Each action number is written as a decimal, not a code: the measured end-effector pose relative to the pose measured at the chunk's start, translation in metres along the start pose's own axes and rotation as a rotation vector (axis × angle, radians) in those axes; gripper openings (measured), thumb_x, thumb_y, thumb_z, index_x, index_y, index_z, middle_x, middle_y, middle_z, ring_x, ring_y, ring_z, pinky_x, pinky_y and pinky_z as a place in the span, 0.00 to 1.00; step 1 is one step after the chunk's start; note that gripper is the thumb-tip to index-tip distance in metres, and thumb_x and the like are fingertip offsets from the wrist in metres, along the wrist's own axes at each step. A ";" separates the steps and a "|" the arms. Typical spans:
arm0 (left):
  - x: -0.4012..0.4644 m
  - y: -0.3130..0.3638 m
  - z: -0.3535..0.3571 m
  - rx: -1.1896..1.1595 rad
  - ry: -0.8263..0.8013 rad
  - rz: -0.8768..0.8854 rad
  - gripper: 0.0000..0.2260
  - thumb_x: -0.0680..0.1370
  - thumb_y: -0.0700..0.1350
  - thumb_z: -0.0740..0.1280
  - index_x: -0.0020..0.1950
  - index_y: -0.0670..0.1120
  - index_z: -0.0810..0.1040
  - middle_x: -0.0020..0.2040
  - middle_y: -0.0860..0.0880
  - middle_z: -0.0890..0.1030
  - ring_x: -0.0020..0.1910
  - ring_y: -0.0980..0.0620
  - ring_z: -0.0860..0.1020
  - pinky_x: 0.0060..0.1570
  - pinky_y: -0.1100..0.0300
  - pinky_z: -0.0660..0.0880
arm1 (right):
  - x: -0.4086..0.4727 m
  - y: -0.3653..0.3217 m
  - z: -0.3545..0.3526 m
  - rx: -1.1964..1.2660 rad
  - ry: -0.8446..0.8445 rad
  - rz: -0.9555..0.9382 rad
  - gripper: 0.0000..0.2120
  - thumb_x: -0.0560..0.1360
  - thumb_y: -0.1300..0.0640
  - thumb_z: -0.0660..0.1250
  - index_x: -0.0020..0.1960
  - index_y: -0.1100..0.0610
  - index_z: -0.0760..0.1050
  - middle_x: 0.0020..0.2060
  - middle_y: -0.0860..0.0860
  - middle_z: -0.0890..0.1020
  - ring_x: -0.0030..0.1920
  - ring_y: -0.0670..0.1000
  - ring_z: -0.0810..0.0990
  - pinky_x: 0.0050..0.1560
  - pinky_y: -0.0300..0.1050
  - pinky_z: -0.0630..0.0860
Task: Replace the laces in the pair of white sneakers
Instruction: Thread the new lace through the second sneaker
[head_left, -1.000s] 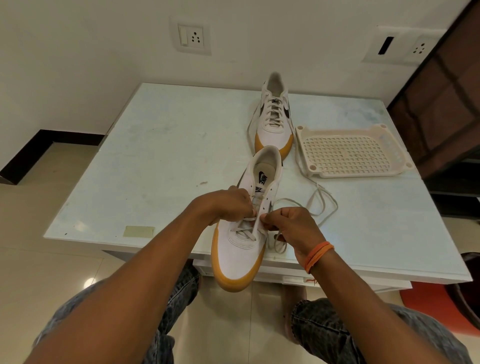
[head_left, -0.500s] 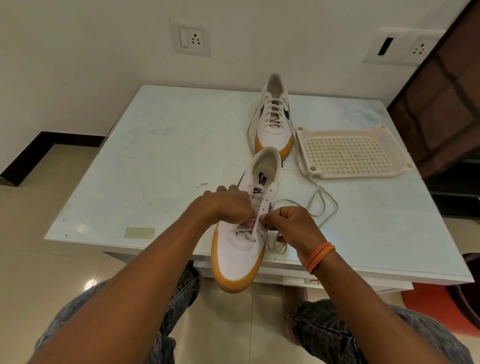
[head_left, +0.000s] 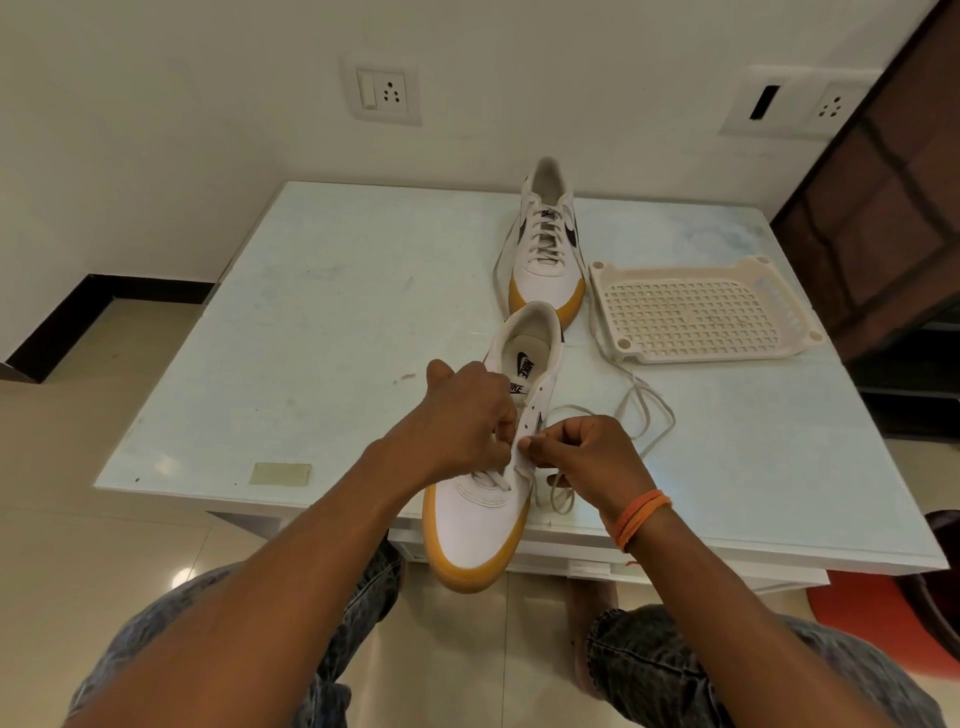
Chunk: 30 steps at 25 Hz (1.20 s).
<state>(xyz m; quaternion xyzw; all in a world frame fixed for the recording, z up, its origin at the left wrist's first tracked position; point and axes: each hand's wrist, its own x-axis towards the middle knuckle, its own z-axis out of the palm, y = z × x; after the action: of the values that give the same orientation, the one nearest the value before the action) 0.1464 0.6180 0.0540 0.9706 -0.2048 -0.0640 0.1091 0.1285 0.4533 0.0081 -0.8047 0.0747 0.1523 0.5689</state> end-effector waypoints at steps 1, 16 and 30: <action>-0.003 0.004 0.003 0.081 0.053 0.024 0.05 0.74 0.52 0.71 0.44 0.52 0.81 0.46 0.55 0.75 0.52 0.54 0.71 0.50 0.54 0.58 | -0.001 0.000 0.000 -0.028 0.022 -0.023 0.08 0.72 0.56 0.74 0.42 0.62 0.82 0.39 0.55 0.85 0.42 0.55 0.84 0.34 0.38 0.78; -0.002 -0.009 0.017 -0.421 -0.076 -0.202 0.14 0.76 0.46 0.65 0.33 0.42 0.77 0.32 0.45 0.76 0.32 0.52 0.73 0.35 0.55 0.71 | -0.007 0.011 0.015 0.007 0.221 -0.072 0.12 0.74 0.55 0.71 0.33 0.57 0.78 0.30 0.53 0.81 0.35 0.54 0.82 0.45 0.55 0.81; 0.019 -0.010 0.011 -0.727 -0.442 -0.400 0.04 0.77 0.40 0.68 0.42 0.43 0.80 0.43 0.44 0.81 0.47 0.47 0.79 0.56 0.53 0.77 | -0.013 -0.002 0.006 0.298 0.074 0.106 0.07 0.73 0.58 0.73 0.43 0.62 0.83 0.41 0.56 0.85 0.45 0.54 0.84 0.43 0.45 0.82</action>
<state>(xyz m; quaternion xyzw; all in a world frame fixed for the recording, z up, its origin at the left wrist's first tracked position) 0.1650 0.6169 0.0393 0.8529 0.0037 -0.3566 0.3812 0.1158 0.4590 0.0119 -0.7114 0.1601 0.1395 0.6700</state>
